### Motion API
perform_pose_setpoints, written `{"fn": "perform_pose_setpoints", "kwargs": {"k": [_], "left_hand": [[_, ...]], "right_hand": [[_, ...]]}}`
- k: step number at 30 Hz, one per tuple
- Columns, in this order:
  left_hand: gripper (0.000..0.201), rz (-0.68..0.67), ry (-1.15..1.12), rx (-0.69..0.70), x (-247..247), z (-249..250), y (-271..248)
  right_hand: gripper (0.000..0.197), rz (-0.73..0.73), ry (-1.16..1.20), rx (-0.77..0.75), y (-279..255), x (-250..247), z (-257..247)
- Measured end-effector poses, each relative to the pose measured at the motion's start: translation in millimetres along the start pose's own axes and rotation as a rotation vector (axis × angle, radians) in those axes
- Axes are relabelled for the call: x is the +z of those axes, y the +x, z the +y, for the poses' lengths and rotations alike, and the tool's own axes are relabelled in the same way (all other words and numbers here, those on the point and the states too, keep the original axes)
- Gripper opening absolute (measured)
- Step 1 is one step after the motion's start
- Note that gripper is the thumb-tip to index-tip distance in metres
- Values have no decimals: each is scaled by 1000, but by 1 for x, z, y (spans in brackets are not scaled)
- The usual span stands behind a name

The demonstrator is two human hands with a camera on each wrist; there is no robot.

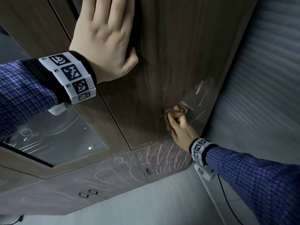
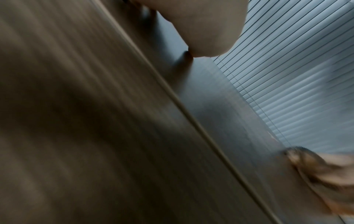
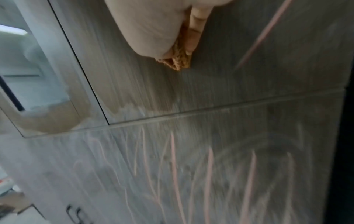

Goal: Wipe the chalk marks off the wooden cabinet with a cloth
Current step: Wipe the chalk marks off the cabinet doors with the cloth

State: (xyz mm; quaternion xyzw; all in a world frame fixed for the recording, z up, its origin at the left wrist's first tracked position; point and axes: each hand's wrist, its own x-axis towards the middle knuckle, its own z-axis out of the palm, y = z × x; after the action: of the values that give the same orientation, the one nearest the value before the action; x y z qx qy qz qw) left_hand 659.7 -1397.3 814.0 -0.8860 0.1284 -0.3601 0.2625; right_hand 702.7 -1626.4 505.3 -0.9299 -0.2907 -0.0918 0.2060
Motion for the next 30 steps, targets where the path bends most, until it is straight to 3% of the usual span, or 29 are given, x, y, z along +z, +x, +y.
{"fn": "perform_pose_setpoints", "kwargs": {"k": [3, 6, 9, 13, 16, 19, 22, 24, 30], "left_hand": [[82, 15, -5, 10, 0, 0, 0], [83, 35, -11, 29, 1, -2, 1], [85, 38, -12, 50, 2, -6, 0], [87, 25, -21, 63, 1, -6, 0], [88, 26, -27, 72, 2, -4, 3], [87, 34, -27, 75, 4, -3, 3], [87, 30, -41, 75, 3, -3, 2], [87, 23, -47, 72, 2, -4, 3], [90, 18, -19, 70, 0, -4, 3]], "right_hand": [[76, 211, 8, -50, 33, -45, -21], [77, 259, 23, -42, 44, -66, -26], [77, 282, 99, 149, 30, -69, 6], [85, 406, 249, 600, 27, -89, 38], [89, 453, 297, 565, 36, -90, 15], [88, 423, 289, 389, 39, -64, -33], [90, 405, 311, 416, 41, -45, -62], [92, 385, 336, 448, 41, -39, -52], [99, 254, 386, 868, 39, -25, 12]]}}
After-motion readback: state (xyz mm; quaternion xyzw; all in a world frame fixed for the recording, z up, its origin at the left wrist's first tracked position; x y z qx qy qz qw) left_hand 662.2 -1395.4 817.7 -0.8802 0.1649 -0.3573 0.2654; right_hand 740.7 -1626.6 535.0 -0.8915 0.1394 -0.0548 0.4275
